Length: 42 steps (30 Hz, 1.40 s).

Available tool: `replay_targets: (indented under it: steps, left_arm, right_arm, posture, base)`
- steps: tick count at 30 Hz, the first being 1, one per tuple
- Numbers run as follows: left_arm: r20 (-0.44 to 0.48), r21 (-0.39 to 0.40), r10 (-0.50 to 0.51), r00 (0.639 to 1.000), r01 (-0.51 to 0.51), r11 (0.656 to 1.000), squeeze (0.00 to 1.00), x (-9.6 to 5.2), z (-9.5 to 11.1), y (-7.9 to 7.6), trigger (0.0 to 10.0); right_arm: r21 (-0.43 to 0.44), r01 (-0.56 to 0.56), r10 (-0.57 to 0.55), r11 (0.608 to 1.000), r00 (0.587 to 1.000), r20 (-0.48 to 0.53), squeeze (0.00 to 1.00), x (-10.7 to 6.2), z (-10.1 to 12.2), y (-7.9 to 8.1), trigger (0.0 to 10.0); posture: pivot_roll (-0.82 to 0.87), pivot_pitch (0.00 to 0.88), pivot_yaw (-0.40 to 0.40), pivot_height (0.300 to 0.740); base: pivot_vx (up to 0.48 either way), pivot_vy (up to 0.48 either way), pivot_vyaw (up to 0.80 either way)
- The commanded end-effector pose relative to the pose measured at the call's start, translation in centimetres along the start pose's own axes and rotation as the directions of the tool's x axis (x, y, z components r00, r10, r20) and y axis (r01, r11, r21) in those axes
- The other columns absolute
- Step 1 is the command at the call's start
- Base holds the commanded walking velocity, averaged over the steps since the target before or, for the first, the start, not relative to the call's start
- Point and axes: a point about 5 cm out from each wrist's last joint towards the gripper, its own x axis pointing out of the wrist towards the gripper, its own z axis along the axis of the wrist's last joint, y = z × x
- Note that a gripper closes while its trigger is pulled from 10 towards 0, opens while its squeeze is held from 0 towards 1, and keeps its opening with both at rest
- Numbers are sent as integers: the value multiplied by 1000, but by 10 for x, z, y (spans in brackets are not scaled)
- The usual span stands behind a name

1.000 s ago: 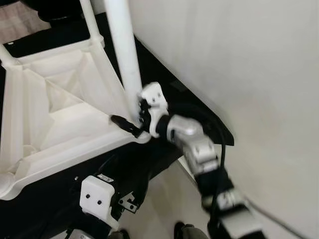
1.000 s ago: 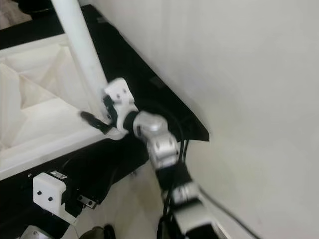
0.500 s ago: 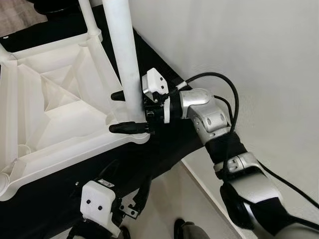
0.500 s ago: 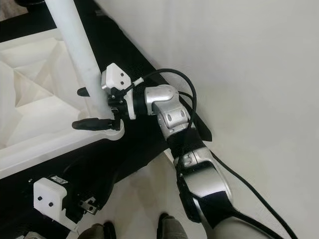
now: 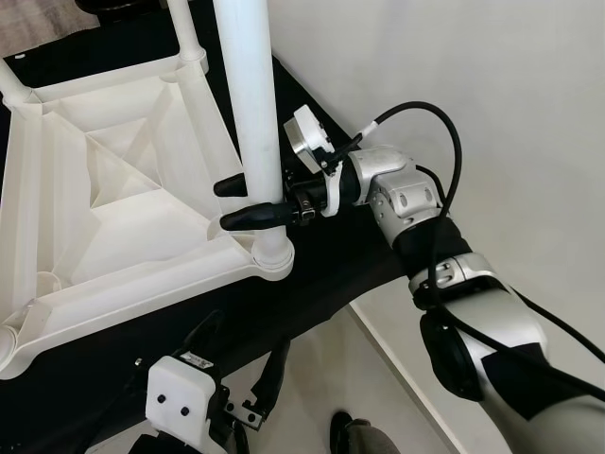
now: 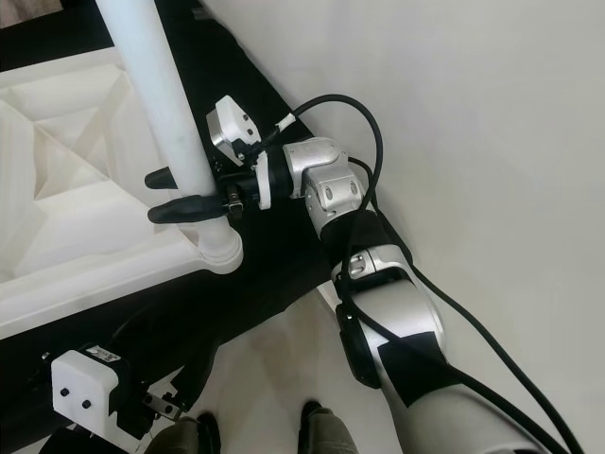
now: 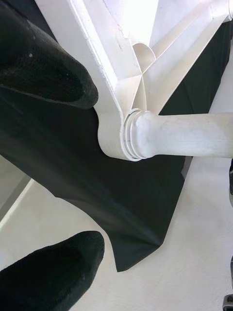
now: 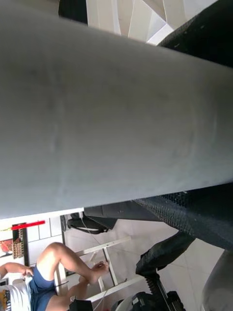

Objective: Building children table

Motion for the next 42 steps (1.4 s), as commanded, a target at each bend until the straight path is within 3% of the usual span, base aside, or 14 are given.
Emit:
replay_targets:
  steps: [1, 10, 11, 12, 13, 14, 18, 28, 29, 33, 34, 37, 40, 42]
  left_arm:
    - [-21, 3, -2, 1000, 2, 1000, 0, -3, -1, -1, 10000]
    - [-19, 3, 0, 1000, 0, 1000, 0, -1, -3, 0, 10000]
    - [-19, 3, 0, 1000, 0, 1000, 0, 0, -3, 0, 10000]
    - [-18, 4, -1, 1000, 1, 1000, 0, 0, -4, 2, 10000]
    - [-18, 4, -1, 1000, 1, 1000, 0, 0, -4, 2, 10000]
    - [-18, 6, -4, 1000, 4, 1000, 0, 1, -5, 3, 10000]
    - [-18, 6, -11, 1000, 12, 1000, 0, 5, -8, 5, 10000]
    - [-9, 10, -1, 1000, 1, 1000, 0, 11, -11, 8, 10000]
    - [-6, 14, 3, 1000, -3, 1000, 0, 11, -11, 8, 10000]
    - [-3, 18, 5, 1000, -5, 1000, 0, 12, -11, 9, 10000]
    - [-3, 18, 4, 1000, -4, 1000, 0, 12, -11, 9, 10000]
    - [-3, 17, 2, 1000, -2, 1000, 0, 12, -11, 9, 10000]
    - [-2, 15, -2, 1000, 2, 1000, 0, 12, -11, 7, 10000]
    - [-2, 15, -2, 1000, 2, 1000, 0, 11, -10, 7, 10000]
  right_arm:
    - [15, -12, 12, 1000, 1000, 2, 0, 0, -4, 1, 0]
    - [-7, 290, -290, 957, 957, -12, 0, -14, -14, -5, 0]
    - [8, 453, -453, 891, 891, -36, 0, -15, -26, -1, 0]
    - [60, 757, -754, 651, 654, -68, 0, -12, -42, 2, 0]
    - [60, 757, -754, 651, 654, -68, 0, -12, -42, 2, 0]
    - [50, 864, -854, 500, 502, -137, 0, 5, -60, 29, 0]
    - [76, 912, -894, 404, 411, -179, 0, 32, -68, 59, 0]
    - [67, 880, -866, 471, 475, -157, 0, 51, -62, 53, 745]
    - [75, 876, -861, 476, 482, -162, 0, 51, -61, 52, 10000]
    - [98, 861, -846, 500, 509, -157, 0, 51, -56, 52, 10000]
    - [120, 827, -819, 549, 561, -120, 1000, 50, -51, 50, 10000]
    - [144, 780, -779, 609, 623, -77, 1000, 48, -45, 46, 10000]
    - [96, 507, -511, 857, 860, 16, 1000, 40, -34, 42, 10000]
    - [68, 428, -430, 901, 903, 12, 1000, 36, -33, 43, 10000]
  posture:
    - [121, 299, -27, 740]
    - [92, 274, -31, 740]
    - [89, 267, -37, 740]
    - [79, 261, -32, 740]
    - [79, 261, -32, 740]
    - [69, 261, -16, 740]
    - [75, 232, -17, 740]
    - [73, 205, -32, 740]
    - [74, 204, -33, 740]
    - [72, 204, -34, 740]
    - [74, 205, -34, 740]
    - [73, 207, -34, 740]
    - [86, 218, -37, 740]
    - [88, 220, -37, 740]
  base:
    - [0, 0, 0]
    - [0, 0, 0]
    - [0, 0, 0]
    - [0, 0, 0]
    - [0, 0, 0]
    - [0, 0, 0]
    - [0, 0, 0]
    - [0, 0, 0]
    - [0, 0, 0]
    - [0, 0, 0]
    - [0, 0, 0]
    - [0, 0, 0]
    - [0, 0, 0]
    - [0, 0, 0]
